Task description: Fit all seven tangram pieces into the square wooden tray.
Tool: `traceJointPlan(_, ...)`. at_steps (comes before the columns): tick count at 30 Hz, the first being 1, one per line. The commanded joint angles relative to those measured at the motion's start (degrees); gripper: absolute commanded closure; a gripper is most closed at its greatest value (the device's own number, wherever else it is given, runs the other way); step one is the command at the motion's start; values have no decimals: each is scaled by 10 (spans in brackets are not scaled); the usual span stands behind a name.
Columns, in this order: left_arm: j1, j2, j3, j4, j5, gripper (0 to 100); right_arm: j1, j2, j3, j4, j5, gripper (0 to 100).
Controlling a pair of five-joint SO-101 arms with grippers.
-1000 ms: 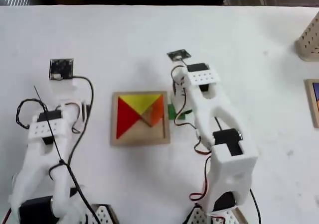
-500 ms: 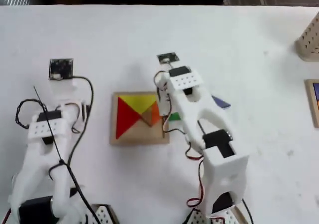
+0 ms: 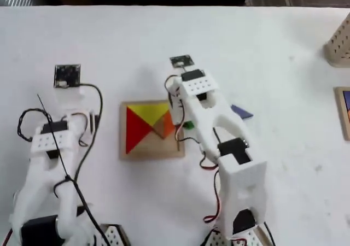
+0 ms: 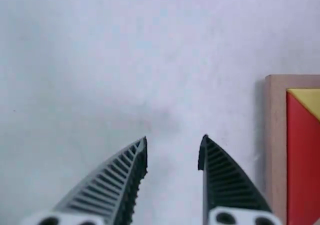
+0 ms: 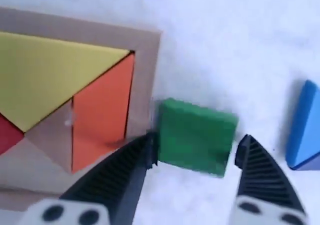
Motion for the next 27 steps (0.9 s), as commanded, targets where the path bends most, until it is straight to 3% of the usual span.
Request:
traceJointPlan(1, -1, 0, -3, -8, -8, 827, 43, 2, -11, 14, 46, 736)
traceJointPlan(19, 6, 0, -2, -8, -8, 827, 57, 4, -27, -28, 65, 745)
traceJointPlan(25, 6, 0, -2, -8, -8, 827, 57, 4, -30, -30, 114, 993)
traceJointPlan(27, 6, 0, -2, -8, -8, 827, 58, 1, -29, -29, 115, 968)
